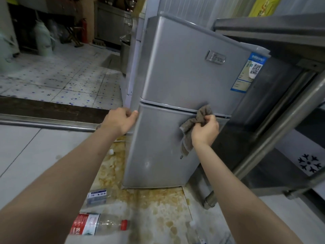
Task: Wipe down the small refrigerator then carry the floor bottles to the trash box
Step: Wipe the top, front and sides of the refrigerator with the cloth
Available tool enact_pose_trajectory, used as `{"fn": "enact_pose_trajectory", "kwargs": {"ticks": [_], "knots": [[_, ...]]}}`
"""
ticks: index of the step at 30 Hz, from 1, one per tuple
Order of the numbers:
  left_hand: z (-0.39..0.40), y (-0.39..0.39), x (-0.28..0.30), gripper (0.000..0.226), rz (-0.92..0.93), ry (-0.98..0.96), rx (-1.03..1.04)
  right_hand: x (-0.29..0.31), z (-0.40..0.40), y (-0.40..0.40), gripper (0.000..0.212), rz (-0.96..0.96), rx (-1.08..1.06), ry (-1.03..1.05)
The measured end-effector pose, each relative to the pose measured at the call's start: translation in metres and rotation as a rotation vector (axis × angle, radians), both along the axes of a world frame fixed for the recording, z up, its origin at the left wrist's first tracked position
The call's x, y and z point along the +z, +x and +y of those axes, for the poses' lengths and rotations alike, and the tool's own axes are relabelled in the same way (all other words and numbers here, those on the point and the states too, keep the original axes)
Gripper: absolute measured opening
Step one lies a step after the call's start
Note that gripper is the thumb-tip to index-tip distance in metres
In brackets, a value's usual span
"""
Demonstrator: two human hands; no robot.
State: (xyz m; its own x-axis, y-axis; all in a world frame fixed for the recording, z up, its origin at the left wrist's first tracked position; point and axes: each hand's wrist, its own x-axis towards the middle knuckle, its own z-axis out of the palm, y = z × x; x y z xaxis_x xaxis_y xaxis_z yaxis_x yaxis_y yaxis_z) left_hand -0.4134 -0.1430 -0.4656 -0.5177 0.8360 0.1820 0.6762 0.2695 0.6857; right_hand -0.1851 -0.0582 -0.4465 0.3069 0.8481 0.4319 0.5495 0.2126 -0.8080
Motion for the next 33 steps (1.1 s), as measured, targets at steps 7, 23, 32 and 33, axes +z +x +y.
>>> {"fn": "enact_pose_trajectory", "kwargs": {"ticks": [7, 23, 32, 33], "knots": [[0.014, 0.021, -0.028, 0.032, -0.175, 0.107, 0.098, -0.029, -0.001, -0.006, 0.015, -0.085, 0.126, 0.118], [0.018, 0.012, -0.071, 0.024, -0.411, 0.135, 0.182, -0.066, -0.007, -0.017, 0.038, -0.279, 0.169, 0.289], [-0.009, -0.002, -0.076, 0.016, -0.390, 0.046, 0.063, -0.073, -0.011, -0.027, 0.041, -0.296, 0.211, 0.303], [-0.017, -0.005, -0.075, 0.016, -0.357, 0.038, 0.067, -0.075, -0.013, -0.029, 0.041, -0.311, 0.225, 0.316]]}}
